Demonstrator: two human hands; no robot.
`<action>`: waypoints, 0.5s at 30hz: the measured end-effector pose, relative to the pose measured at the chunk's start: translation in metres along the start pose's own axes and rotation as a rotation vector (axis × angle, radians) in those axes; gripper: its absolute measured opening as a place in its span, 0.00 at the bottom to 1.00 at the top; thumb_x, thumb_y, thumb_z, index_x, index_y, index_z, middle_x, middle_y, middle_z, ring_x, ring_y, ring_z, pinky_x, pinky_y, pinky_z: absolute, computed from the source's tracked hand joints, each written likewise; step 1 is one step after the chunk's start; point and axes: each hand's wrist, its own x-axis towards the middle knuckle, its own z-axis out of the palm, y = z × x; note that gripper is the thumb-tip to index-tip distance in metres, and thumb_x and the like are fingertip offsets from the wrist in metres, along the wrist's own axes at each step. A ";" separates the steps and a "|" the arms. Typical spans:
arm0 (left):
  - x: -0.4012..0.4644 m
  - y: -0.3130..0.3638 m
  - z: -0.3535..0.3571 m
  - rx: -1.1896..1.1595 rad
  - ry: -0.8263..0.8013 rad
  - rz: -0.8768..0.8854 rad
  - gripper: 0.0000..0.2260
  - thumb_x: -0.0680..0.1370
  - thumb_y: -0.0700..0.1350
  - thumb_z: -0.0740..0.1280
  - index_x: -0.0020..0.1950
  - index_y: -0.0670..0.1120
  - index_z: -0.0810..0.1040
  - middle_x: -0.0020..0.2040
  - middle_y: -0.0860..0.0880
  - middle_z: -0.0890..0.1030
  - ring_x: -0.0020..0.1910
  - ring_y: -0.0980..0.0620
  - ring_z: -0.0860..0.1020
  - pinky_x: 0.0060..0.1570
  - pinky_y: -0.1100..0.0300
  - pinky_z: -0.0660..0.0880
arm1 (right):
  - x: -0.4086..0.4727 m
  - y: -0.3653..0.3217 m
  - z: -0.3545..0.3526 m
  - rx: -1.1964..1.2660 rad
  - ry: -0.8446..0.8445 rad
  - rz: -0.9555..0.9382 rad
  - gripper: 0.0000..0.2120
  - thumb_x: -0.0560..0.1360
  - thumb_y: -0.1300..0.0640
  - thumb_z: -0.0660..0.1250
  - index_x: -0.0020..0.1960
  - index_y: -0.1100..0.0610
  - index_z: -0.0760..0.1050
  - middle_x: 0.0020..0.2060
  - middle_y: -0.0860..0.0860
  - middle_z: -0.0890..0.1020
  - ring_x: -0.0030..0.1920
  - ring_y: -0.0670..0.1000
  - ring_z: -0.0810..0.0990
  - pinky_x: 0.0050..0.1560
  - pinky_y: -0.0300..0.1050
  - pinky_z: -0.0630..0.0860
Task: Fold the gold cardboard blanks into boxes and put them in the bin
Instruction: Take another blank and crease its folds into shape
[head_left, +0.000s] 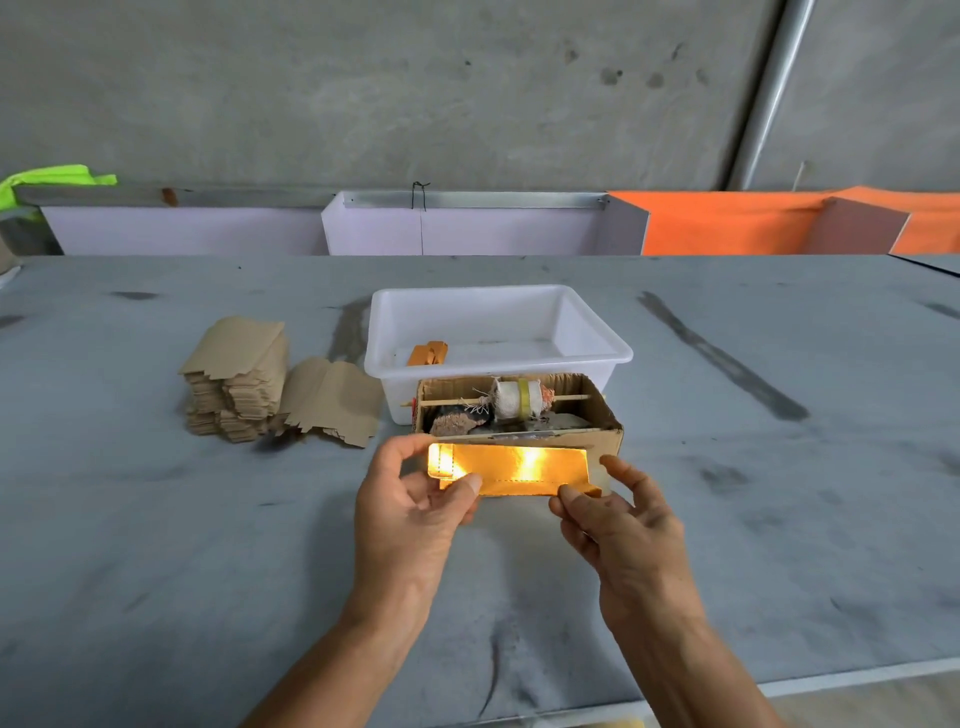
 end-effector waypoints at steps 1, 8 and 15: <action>-0.001 -0.001 0.002 -0.042 0.024 -0.010 0.18 0.70 0.28 0.70 0.51 0.47 0.73 0.33 0.49 0.83 0.29 0.56 0.79 0.31 0.66 0.76 | -0.001 0.001 0.001 0.012 -0.003 -0.020 0.21 0.70 0.71 0.68 0.58 0.53 0.71 0.31 0.54 0.77 0.31 0.48 0.82 0.39 0.40 0.78; -0.011 -0.013 0.013 -0.135 0.088 -0.136 0.15 0.65 0.29 0.74 0.47 0.43 0.78 0.35 0.45 0.84 0.31 0.51 0.82 0.29 0.65 0.76 | -0.006 0.013 0.001 0.009 -0.017 -0.059 0.23 0.71 0.69 0.69 0.61 0.53 0.68 0.29 0.53 0.82 0.31 0.46 0.80 0.44 0.44 0.72; -0.020 -0.019 0.020 -0.165 0.026 -0.075 0.17 0.65 0.23 0.71 0.47 0.41 0.77 0.35 0.46 0.84 0.32 0.54 0.81 0.31 0.66 0.76 | -0.012 0.034 0.010 0.075 -0.009 0.097 0.17 0.62 0.66 0.75 0.48 0.59 0.75 0.32 0.52 0.80 0.33 0.48 0.80 0.37 0.42 0.73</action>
